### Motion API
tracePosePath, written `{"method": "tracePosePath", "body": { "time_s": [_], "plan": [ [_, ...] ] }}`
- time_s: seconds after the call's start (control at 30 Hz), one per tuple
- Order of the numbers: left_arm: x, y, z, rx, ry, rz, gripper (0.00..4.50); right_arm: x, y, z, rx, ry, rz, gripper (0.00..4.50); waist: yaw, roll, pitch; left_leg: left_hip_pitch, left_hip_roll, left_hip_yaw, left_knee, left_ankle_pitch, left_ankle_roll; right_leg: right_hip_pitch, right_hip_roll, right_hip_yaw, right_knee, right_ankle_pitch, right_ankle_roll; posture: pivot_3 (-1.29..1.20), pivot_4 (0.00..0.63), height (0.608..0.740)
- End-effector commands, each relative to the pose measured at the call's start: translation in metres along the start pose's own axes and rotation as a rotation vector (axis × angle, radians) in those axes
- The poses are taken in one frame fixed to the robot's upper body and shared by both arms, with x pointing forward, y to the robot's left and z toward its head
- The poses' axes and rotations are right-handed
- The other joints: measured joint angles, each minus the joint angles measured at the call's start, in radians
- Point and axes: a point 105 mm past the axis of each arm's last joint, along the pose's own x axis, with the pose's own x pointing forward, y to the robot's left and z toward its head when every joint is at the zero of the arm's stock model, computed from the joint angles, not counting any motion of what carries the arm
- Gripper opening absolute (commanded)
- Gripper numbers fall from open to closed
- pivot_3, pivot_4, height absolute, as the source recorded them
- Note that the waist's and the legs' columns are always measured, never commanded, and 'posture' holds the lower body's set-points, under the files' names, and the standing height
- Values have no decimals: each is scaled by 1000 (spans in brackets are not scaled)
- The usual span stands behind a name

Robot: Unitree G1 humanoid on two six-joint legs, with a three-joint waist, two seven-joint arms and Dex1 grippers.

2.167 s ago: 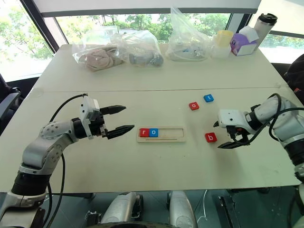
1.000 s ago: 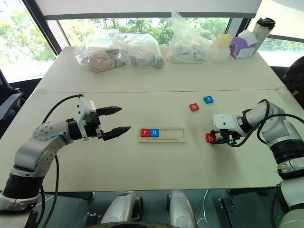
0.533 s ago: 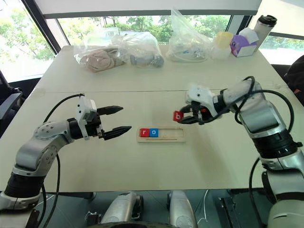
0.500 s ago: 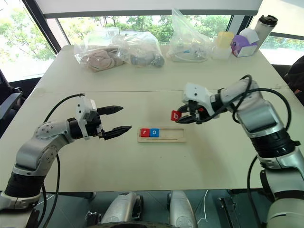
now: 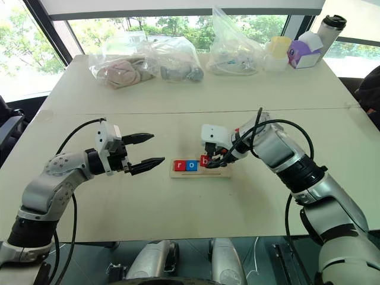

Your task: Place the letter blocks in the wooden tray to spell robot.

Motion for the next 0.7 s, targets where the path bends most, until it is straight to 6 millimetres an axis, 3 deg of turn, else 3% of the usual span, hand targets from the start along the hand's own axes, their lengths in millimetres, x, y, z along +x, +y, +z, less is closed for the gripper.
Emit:
{"method": "tracePosePath", "body": {
  "time_s": [0.03, 0.63, 0.7],
  "plan": [
    [-2, -2, 11, 43, -29, 7, 4500, -4, -3, 9, -31, -2, -7, 1144, 1, 0, 0, 0, 0, 0, 0, 0, 0, 0, 0, 0, 0, 0, 0, 0, 150, 740],
    [-3, -2, 11, 44, -28, 11, 4500, 5, 2, 11, -51, 18, 15, 1144, -1, 0, 0, 0, 0, 0, 0, 0, 0, 0, 0, 0, 0, 0, 0, 0, 150, 740],
    [-3, -2, 11, 44, -29, 11, 4500, 6, 2, 11, -52, 21, 17, 2191, -1, 0, 0, 0, 0, 0, 0, 0, 0, 0, 0, 0, 0, 0, 0, 0, 150, 740]
  ]
}}
